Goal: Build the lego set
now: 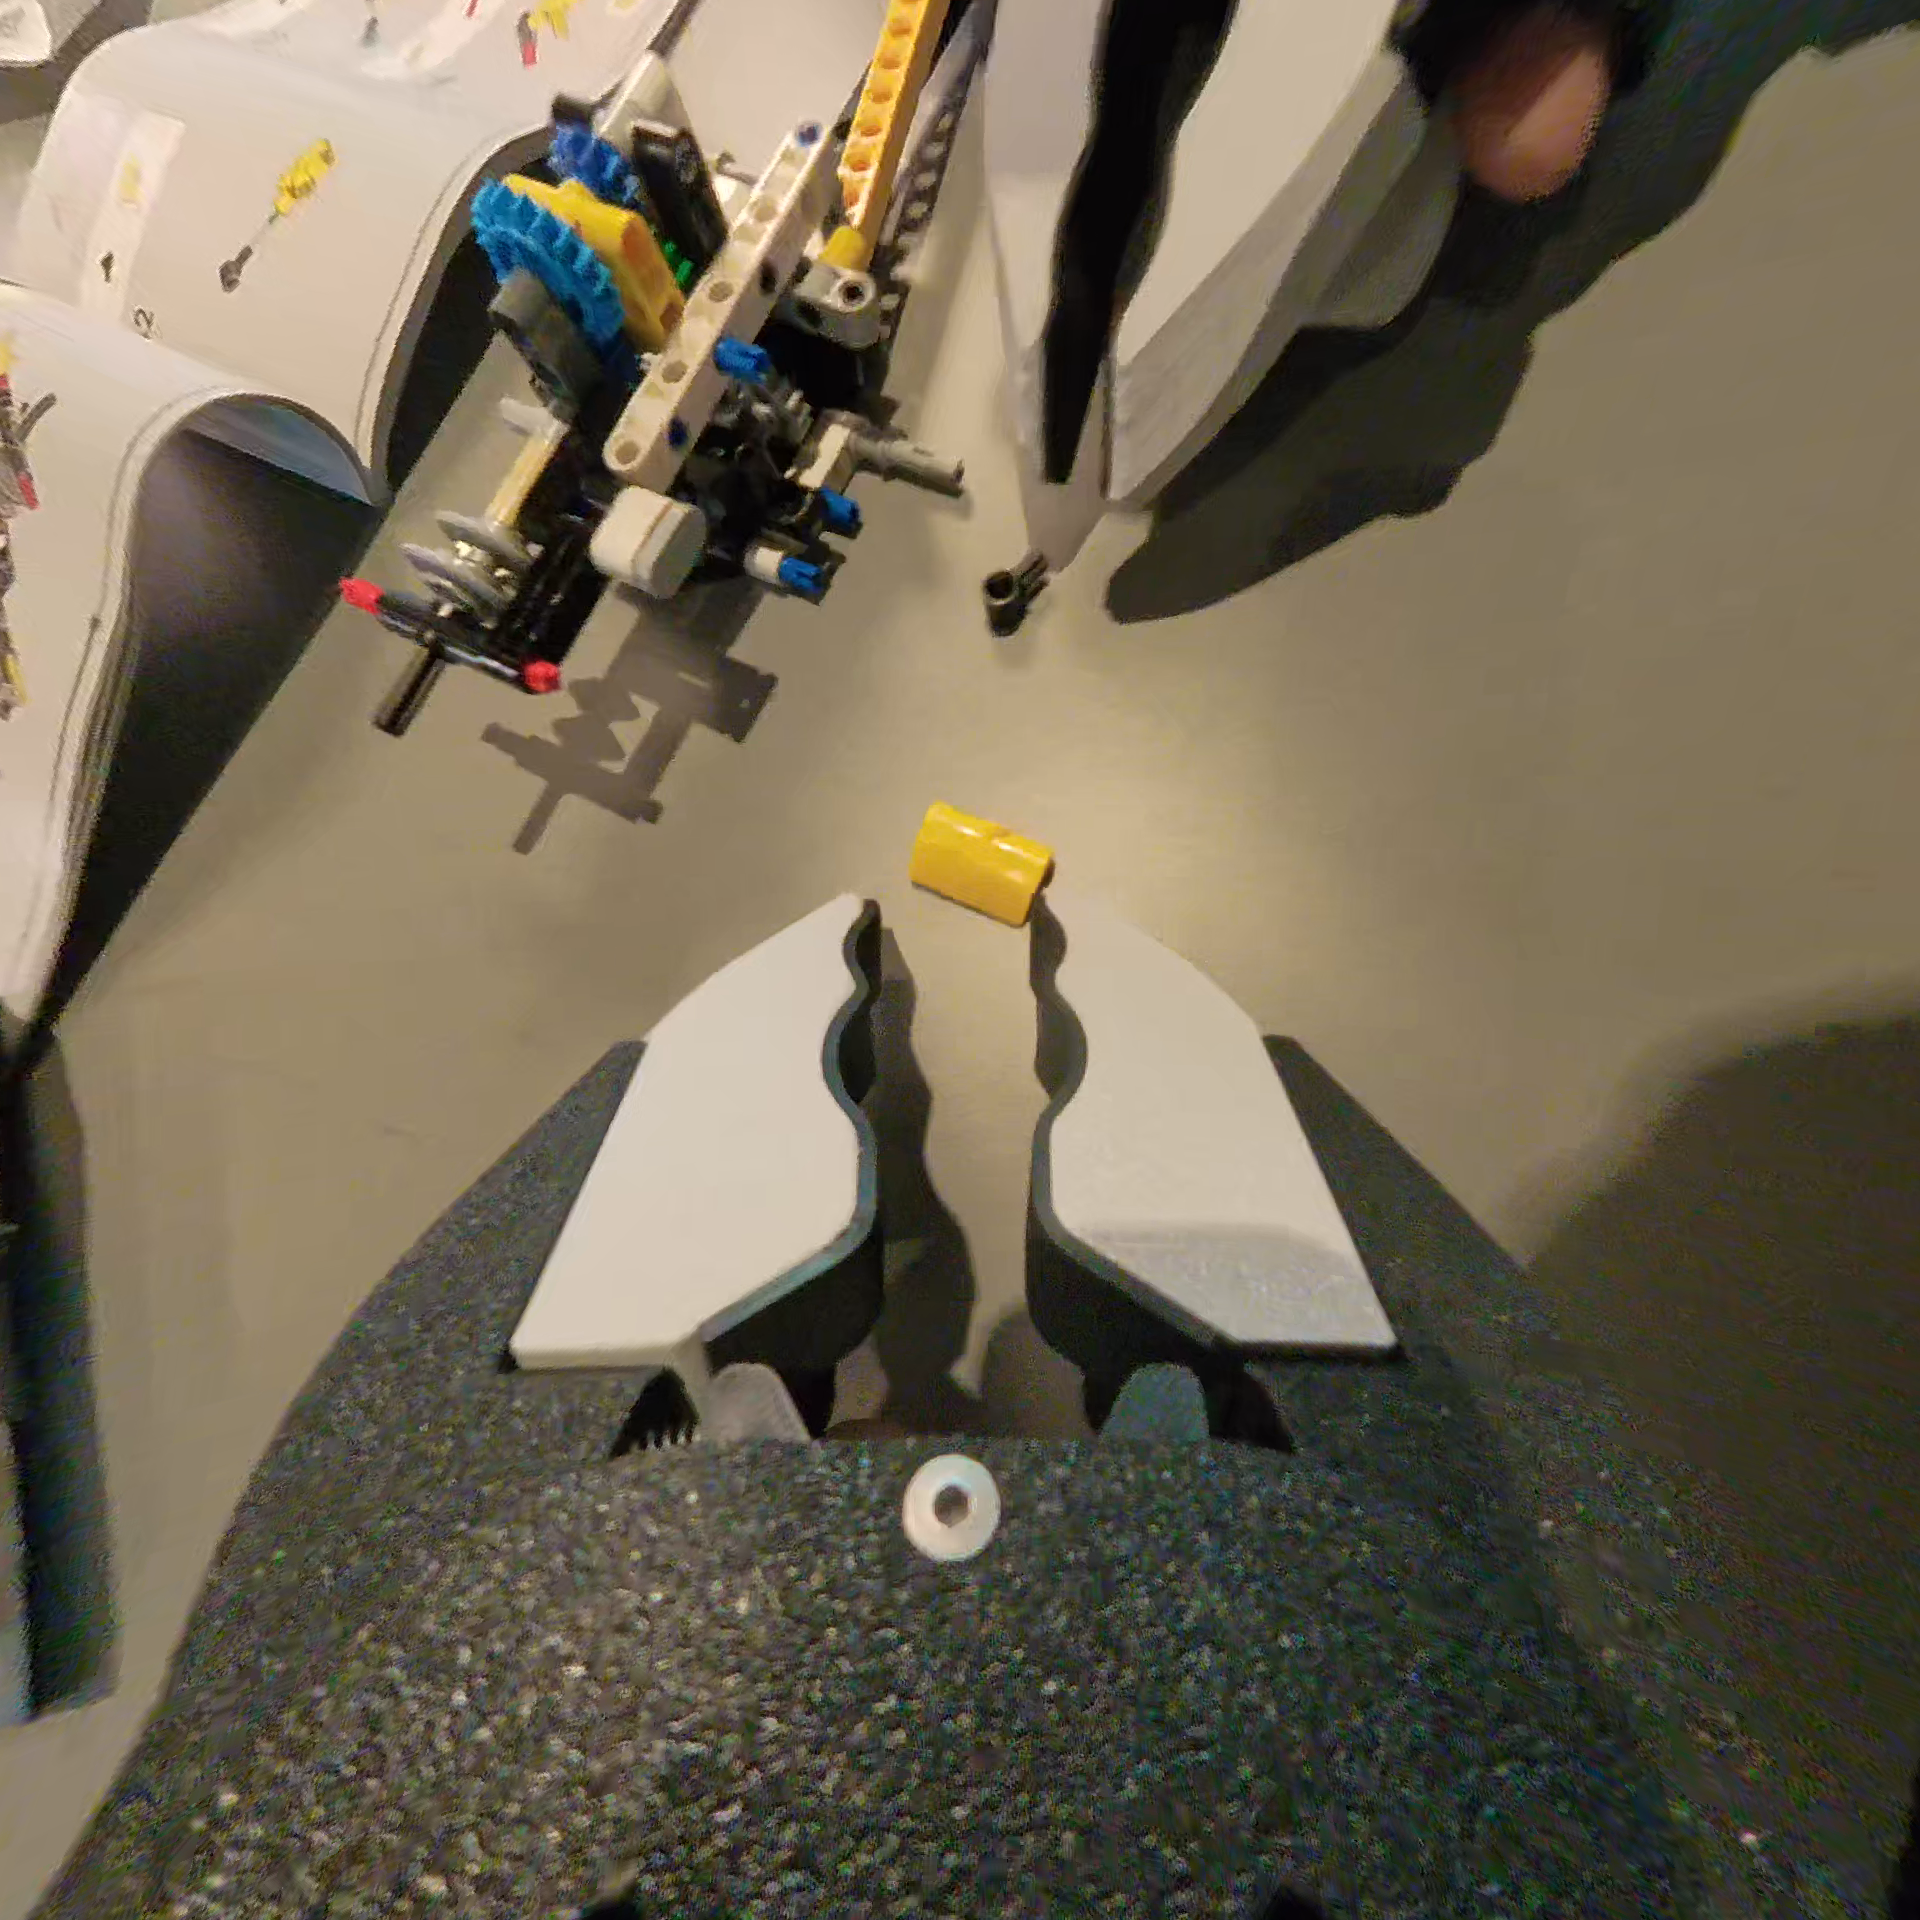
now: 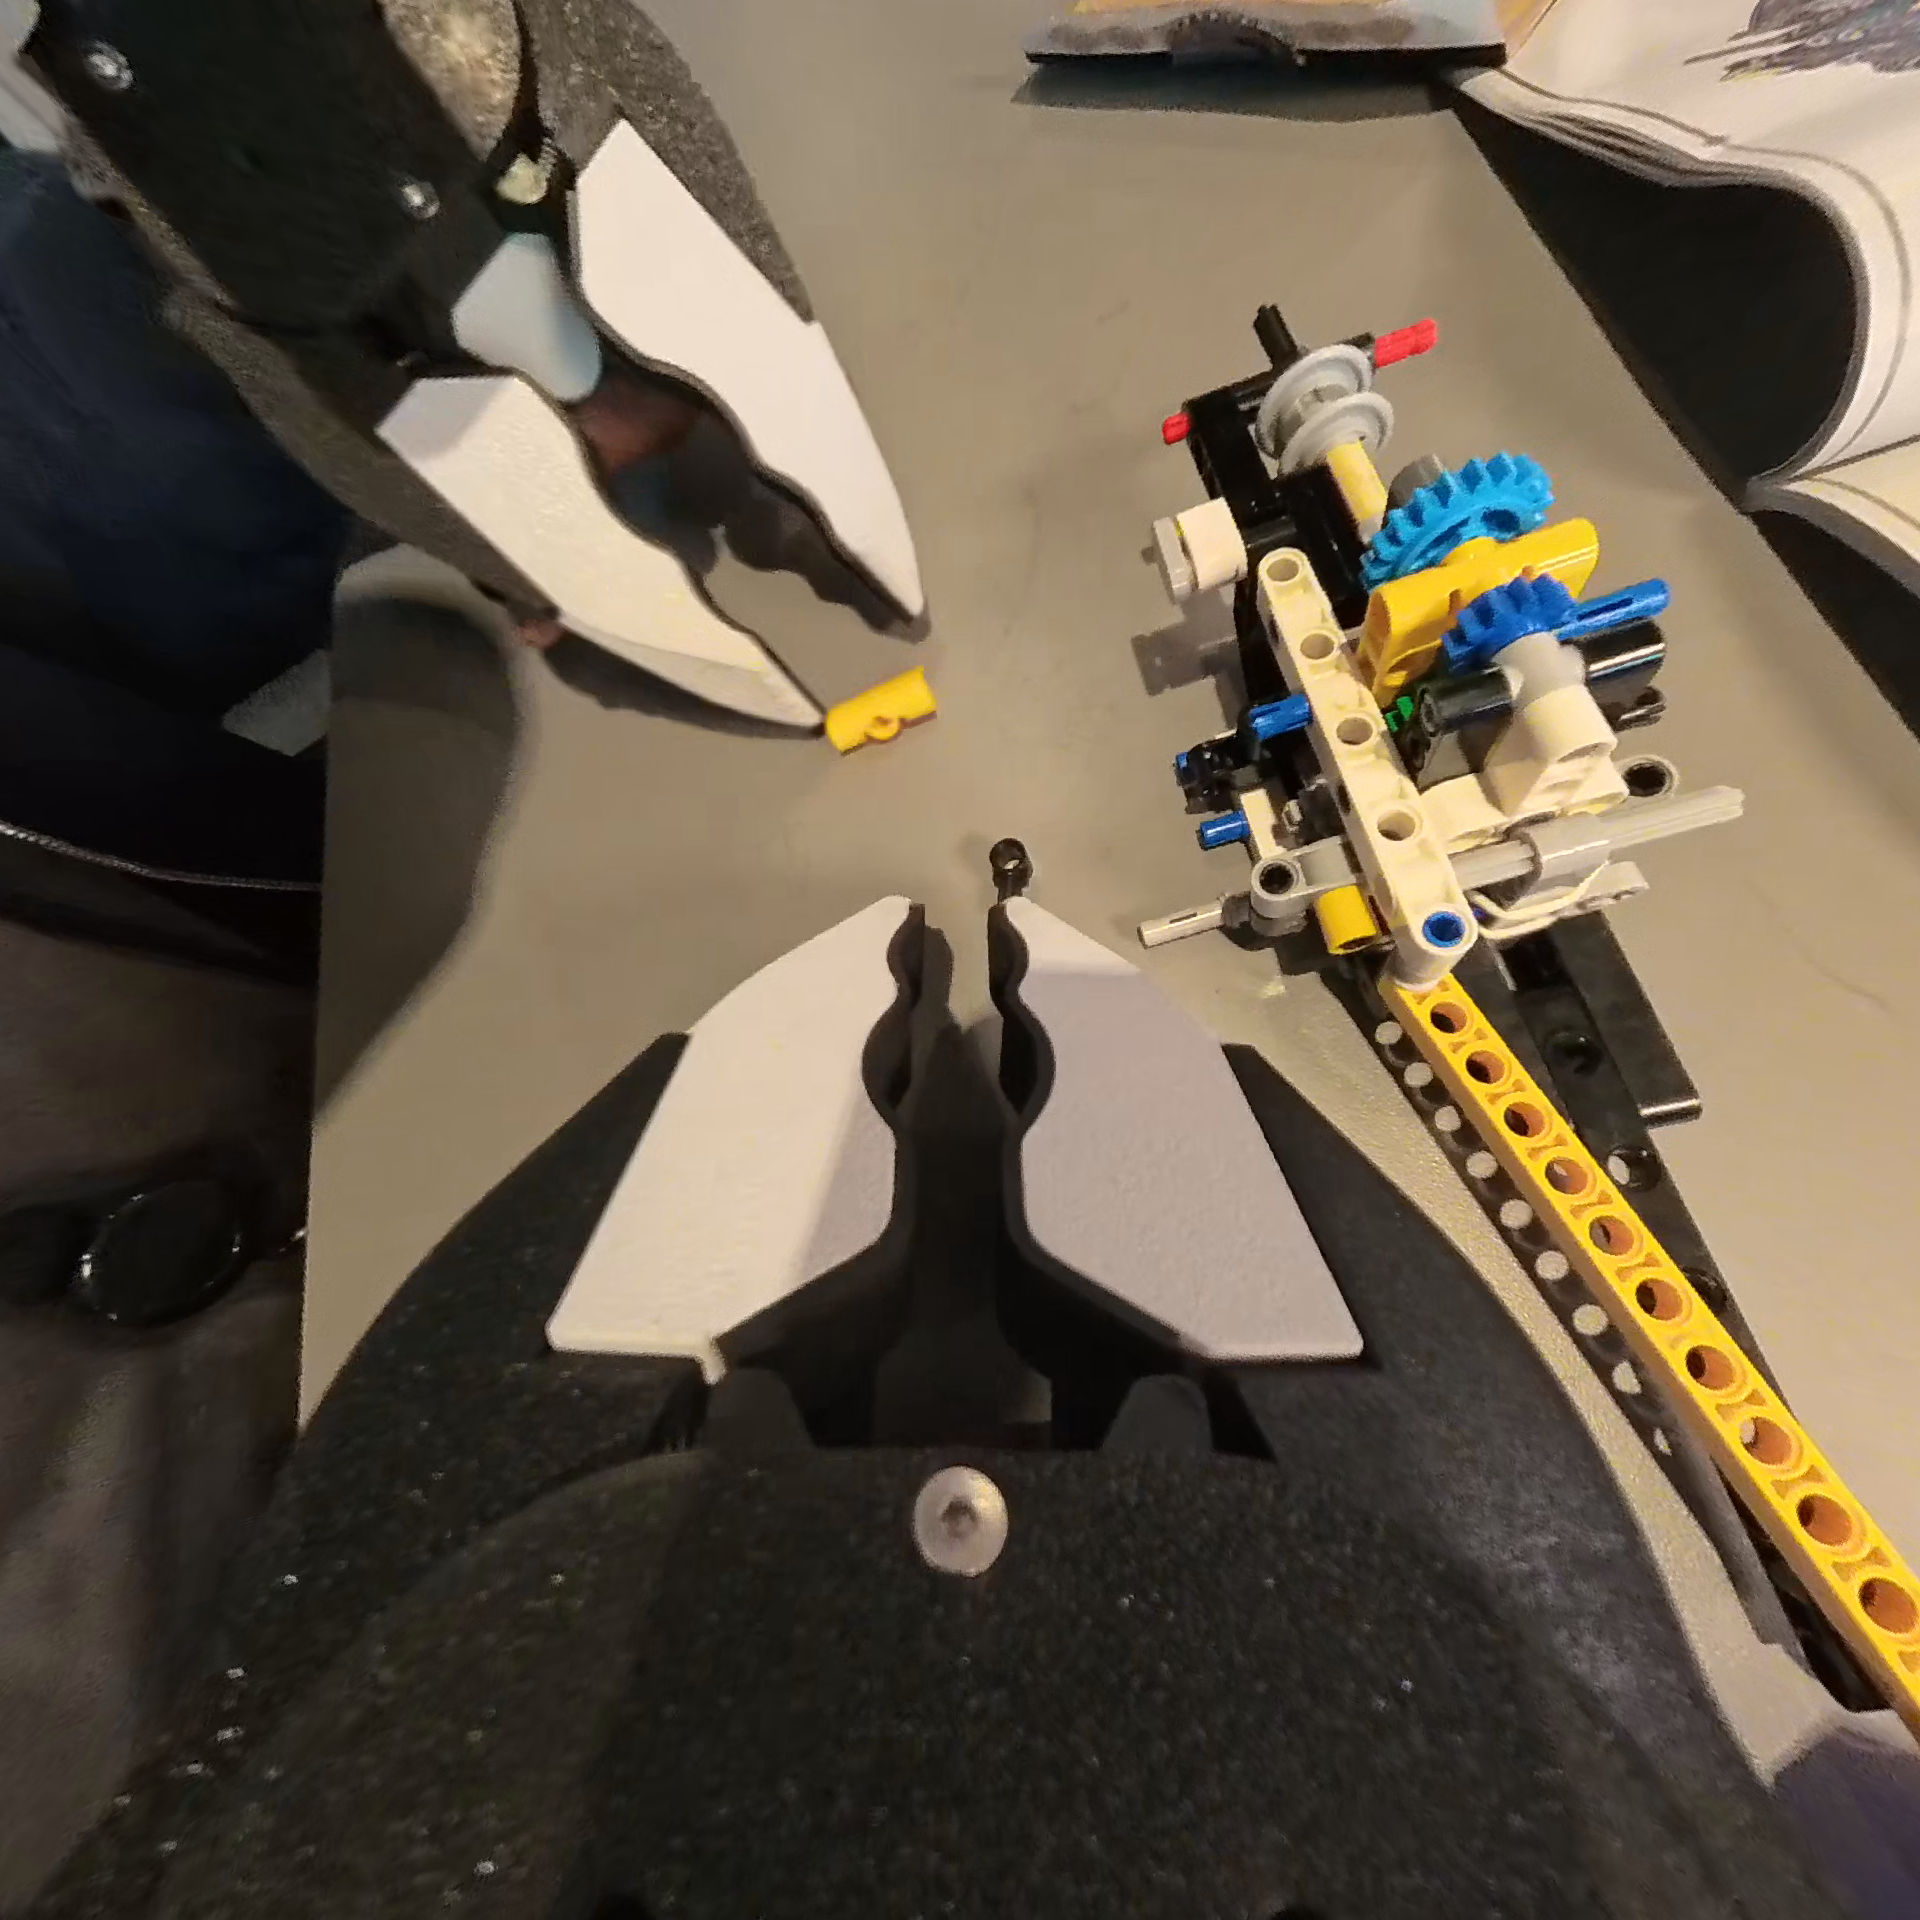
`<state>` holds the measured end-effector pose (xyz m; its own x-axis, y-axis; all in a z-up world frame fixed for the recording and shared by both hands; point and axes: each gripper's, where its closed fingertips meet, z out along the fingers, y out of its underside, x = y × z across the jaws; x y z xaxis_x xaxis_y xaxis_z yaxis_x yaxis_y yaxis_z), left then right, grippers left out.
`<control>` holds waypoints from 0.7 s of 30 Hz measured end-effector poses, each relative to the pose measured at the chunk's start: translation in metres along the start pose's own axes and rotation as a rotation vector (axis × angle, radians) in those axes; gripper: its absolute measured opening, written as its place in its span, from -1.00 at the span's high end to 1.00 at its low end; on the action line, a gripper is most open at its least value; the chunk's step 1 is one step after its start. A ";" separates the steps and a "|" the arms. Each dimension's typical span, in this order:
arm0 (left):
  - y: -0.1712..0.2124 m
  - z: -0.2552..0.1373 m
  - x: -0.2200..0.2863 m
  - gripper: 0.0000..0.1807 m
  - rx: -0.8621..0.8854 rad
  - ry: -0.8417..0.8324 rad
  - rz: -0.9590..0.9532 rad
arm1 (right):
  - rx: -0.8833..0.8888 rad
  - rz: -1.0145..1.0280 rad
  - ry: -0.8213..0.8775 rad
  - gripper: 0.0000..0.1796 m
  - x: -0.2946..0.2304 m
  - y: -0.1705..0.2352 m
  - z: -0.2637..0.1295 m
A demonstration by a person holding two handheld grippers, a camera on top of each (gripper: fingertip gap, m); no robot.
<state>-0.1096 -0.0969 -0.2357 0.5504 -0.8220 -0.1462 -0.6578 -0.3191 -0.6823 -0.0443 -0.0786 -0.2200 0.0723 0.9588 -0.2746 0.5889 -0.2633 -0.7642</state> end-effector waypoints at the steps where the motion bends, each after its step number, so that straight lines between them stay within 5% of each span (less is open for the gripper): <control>1: 0.002 0.001 -0.007 0.71 -0.014 -0.017 0.010 | 0.002 0.002 -0.003 0.87 0.000 0.000 0.000; 21: -0.014 -0.024 -0.020 0.70 0.266 -0.039 -0.162 | -0.111 -0.168 0.191 0.87 0.009 0.005 0.017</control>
<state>-0.1236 -0.0878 -0.2059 0.6598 -0.7502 -0.0440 -0.4053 -0.3060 -0.8614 -0.0542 -0.0727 -0.2359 0.1107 0.9935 -0.0264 0.6891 -0.0958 -0.7183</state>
